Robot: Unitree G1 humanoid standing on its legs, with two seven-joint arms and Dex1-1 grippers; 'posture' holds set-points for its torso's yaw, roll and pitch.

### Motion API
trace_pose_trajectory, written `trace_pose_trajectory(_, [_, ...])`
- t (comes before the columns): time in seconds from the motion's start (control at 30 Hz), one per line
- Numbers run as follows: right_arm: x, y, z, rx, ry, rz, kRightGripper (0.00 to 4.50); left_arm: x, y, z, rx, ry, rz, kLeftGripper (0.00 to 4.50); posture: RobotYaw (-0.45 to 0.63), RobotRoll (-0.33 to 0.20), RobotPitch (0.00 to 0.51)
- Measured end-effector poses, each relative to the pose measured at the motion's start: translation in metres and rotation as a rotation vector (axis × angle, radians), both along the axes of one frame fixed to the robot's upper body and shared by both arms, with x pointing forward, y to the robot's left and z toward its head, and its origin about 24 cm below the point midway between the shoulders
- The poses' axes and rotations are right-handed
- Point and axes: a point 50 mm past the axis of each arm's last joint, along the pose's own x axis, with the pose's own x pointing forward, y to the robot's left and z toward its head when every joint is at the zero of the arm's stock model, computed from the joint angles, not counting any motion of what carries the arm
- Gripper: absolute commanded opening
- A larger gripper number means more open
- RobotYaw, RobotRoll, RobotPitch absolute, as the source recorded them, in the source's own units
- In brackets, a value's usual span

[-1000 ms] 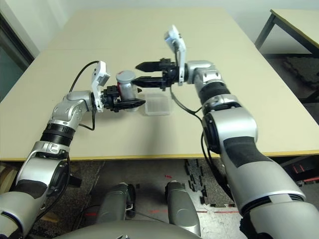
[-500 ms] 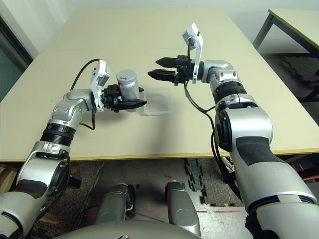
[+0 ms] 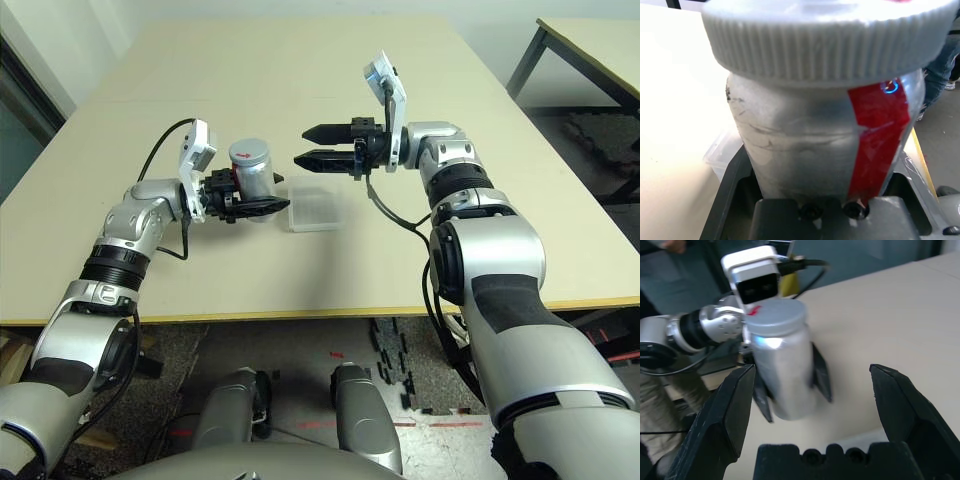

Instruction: Pour the medicine from the bottle into the box.

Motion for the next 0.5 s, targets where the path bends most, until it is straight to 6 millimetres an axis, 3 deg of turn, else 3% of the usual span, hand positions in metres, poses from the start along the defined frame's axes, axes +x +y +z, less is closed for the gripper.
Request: trace_pose_trajectory(0.5, [-0.003,0.028,0.005,0.037,-0.03,0.089,4.5,0.002,-0.005,0.001,-0.009,-0.008,-0.012,2.83,-0.12,0.0,0.064])
